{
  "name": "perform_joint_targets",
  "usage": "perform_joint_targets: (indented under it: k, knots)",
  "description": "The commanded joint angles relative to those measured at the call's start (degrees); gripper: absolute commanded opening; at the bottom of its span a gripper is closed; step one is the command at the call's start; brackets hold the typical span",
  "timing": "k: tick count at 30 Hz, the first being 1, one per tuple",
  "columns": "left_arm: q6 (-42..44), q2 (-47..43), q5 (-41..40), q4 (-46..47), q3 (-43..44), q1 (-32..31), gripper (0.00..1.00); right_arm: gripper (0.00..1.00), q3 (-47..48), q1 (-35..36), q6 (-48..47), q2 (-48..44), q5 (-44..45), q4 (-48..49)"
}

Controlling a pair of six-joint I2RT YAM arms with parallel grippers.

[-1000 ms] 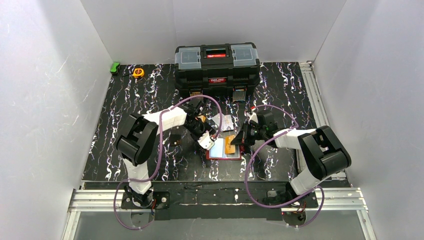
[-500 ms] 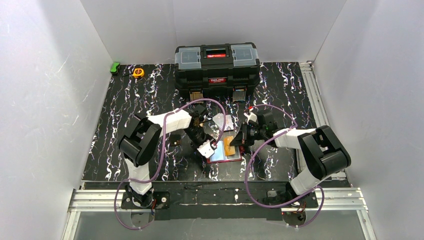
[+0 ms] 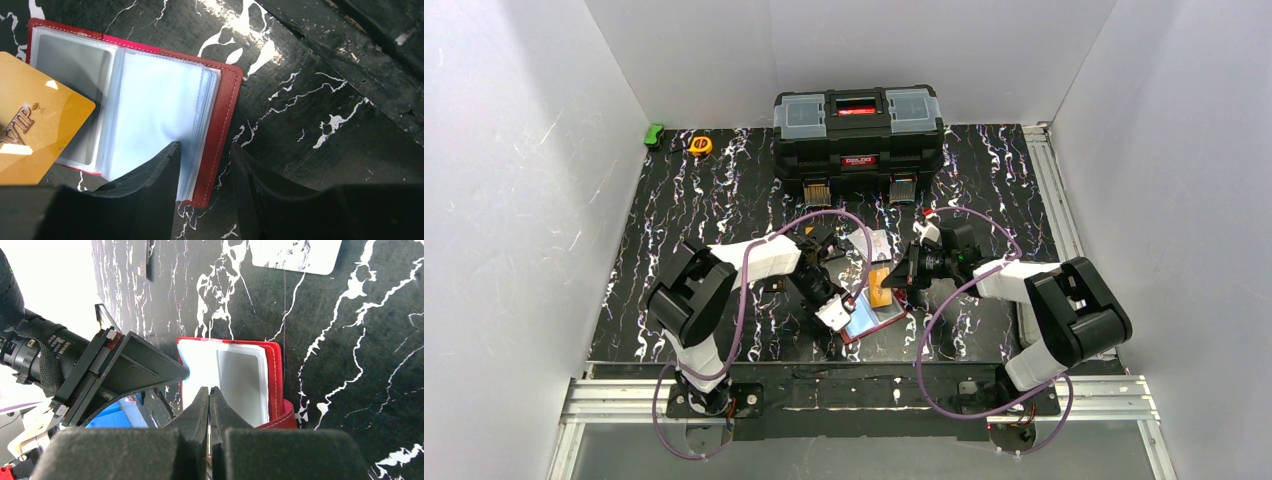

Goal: Put the credit cards into the card holder
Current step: Insert the credit card into the card holder.

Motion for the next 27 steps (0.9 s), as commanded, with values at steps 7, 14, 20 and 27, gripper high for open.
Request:
perform_joint_targets:
  k: [7,14,20,27]
  knots:
    - [-7.15,-4.11,-4.73,11.07,-7.17,-0.58,0.43,0.01,-0.24,2.69,0.99,4.7,-2.77,4.7]
    - [-8.24,-4.47,-5.57,12.5,-8.26,-0.92,0.42,0.01,-1.36,2.95,1.38,5.5,-3.57,5.94]
    - [-8.95,-4.48,-5.81,13.7,-8.59,-1.13,0.4,0.01,-2.19,2.95,0.93,6.53,-4.47,6.43]
    - [-9.18,-4.66,-6.29,13.95,-9.19,-1.22,0.38,0.01,-3.28,2.95,-0.46,6.99,-4.93,6.29]
